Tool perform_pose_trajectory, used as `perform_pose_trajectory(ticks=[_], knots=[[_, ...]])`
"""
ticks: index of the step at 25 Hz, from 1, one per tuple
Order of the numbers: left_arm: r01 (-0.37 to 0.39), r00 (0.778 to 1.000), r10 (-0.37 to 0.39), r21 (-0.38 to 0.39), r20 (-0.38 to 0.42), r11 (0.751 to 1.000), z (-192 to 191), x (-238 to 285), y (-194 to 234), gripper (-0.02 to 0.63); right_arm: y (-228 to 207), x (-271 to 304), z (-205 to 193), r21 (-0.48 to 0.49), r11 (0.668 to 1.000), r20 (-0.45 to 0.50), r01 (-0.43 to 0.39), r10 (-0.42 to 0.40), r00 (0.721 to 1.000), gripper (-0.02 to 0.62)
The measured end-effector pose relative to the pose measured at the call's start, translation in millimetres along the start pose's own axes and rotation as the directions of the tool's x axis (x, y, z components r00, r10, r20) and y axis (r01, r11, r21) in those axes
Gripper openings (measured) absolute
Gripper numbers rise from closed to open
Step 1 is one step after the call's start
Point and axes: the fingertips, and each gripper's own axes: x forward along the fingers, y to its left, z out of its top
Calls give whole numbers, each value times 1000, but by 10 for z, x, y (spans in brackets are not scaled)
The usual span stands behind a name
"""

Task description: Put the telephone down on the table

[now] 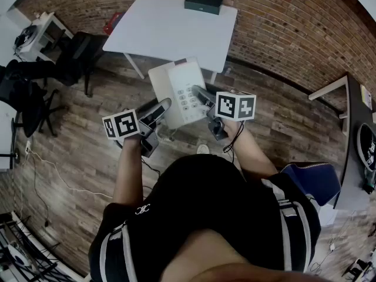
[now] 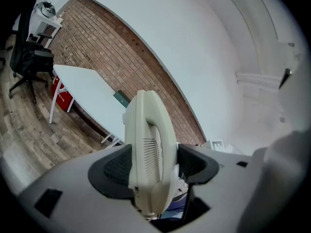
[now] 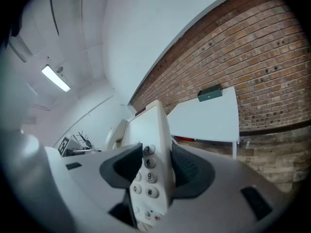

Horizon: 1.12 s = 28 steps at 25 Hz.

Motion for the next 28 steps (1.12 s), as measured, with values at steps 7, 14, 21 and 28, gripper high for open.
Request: perform_pose_trajectory(ticks=[7, 14, 21, 28], knots=[[5, 1000, -5, -5, -16, 1000, -34, 65, 11, 295, -74, -17, -13, -1, 1000, -2, 10, -10, 1000, 172], [5, 1000, -5, 16, -5, 1000, -14, 192, -34, 295, -181, -49, 77, -13, 1000, 16, 3, -3, 1000, 175], [10, 1000, -10, 24, 19, 1000, -10, 165, 34, 293, -141, 27, 72, -30, 999, 19, -18, 18, 1000, 175], [-13, 999, 12, 15, 51, 1000, 77, 859, -199, 293, -740, -177, 508, -61, 997, 2, -36, 36, 999, 175]])
